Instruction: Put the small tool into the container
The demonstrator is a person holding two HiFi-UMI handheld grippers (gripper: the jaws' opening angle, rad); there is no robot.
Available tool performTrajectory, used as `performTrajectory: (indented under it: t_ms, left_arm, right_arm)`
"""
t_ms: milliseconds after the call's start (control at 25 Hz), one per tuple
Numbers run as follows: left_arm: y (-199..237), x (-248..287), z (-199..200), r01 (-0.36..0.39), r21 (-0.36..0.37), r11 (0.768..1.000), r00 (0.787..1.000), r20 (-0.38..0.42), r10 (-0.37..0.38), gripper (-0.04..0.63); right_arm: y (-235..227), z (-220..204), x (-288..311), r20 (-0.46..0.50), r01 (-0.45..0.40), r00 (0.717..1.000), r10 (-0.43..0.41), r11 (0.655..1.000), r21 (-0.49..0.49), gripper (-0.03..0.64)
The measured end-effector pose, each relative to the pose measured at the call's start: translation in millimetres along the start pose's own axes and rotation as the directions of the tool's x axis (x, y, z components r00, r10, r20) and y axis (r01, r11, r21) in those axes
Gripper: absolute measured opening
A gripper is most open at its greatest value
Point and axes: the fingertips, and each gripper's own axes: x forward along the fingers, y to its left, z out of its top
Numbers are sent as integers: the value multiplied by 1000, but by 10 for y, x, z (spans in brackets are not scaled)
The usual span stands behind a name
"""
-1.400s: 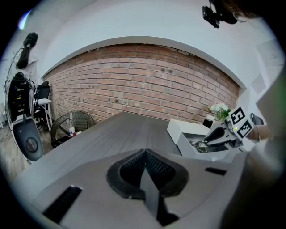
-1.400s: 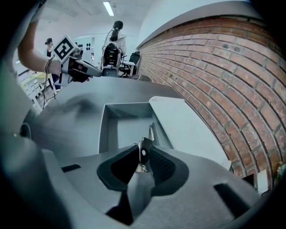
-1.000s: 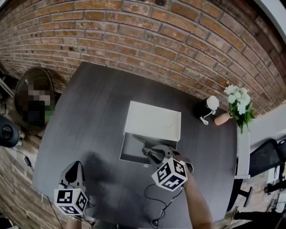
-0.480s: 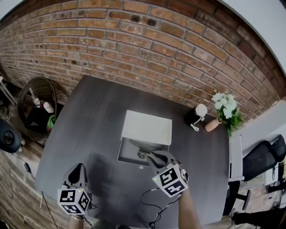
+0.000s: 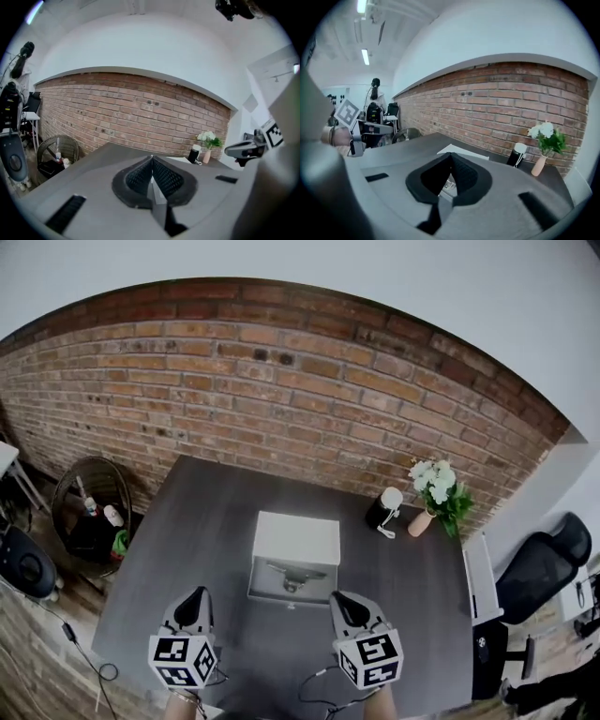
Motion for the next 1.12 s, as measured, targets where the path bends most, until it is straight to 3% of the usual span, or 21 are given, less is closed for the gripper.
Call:
performTrajectory:
  t_ms: [240, 560, 1120]
  left_arm:
    - [-384, -34, 404, 80, 55, 995, 995, 62, -83, 5]
    - [-764, 56, 606, 157, 97, 983, 984, 75, -164, 5]
    - [-855, 170, 547, 199, 90, 976, 977, 60, -205, 5]
  right_arm:
    - [-189, 99, -581, 108, 148, 980, -165, 978, 150, 5]
    - [-493, -102, -959, 130, 326, 915, -383, 888, 323, 3]
    - [-524, -74, -1011, 96, 370, 908, -408, 887, 276, 2]
